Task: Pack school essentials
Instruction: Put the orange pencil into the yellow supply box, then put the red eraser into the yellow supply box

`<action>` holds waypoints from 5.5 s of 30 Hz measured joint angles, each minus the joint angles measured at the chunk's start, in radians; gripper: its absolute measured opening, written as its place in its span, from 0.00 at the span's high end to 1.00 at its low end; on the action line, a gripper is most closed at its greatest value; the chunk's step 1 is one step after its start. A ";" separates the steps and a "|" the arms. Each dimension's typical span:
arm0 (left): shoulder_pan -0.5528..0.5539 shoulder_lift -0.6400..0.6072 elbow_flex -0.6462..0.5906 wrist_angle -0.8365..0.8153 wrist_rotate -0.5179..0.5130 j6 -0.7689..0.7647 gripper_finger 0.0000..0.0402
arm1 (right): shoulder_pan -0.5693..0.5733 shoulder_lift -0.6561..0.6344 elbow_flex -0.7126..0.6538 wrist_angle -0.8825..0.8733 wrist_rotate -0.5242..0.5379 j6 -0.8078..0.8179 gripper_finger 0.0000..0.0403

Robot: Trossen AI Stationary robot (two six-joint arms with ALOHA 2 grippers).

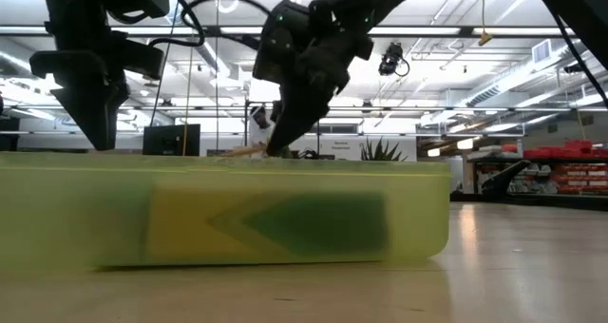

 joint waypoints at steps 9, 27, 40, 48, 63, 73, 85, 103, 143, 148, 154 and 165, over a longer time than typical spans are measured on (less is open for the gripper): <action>0.000 0.000 0.000 -0.011 0.000 0.016 0.57 | 0.040 -0.030 0.000 -0.067 -0.023 0.003 0.88; 0.000 0.000 0.000 -0.029 0.000 0.016 0.57 | 0.140 -0.157 -0.080 -0.144 -0.028 0.112 0.88; 0.000 0.000 0.000 -0.027 0.000 0.014 0.57 | 0.299 -0.293 -0.347 0.173 0.162 0.490 0.88; 0.000 0.000 0.000 -0.026 0.000 0.002 0.57 | 0.333 -0.292 -0.355 0.190 0.231 0.582 0.88; 0.000 0.000 -0.001 -0.013 0.000 -0.011 0.57 | 0.435 -0.250 -0.363 0.274 0.356 0.602 0.88; 0.000 0.000 -0.001 -0.014 0.000 -0.007 0.57 | 0.438 -0.248 -0.457 0.371 0.381 0.646 0.88; 0.000 0.000 -0.001 -0.014 0.000 -0.010 0.57 | 0.438 -0.248 -0.465 0.417 0.381 0.644 0.83; -0.004 0.001 -0.001 0.126 0.365 0.155 0.57 | 0.280 -0.333 -0.465 0.303 0.318 0.610 0.73; -0.423 0.166 -0.001 0.316 0.319 -1.561 0.57 | -0.165 -0.598 -0.460 0.131 0.306 0.116 0.73; -0.423 0.249 -0.001 0.371 0.401 -1.605 0.57 | -0.166 -0.617 -0.459 0.141 0.306 0.148 0.73; -0.425 0.330 -0.001 0.517 0.426 -1.675 0.57 | -0.165 -0.616 -0.459 0.129 0.304 0.153 0.73; -0.445 0.384 0.035 0.514 0.499 -1.718 0.57 | -0.165 -0.616 -0.459 0.128 0.290 0.131 0.73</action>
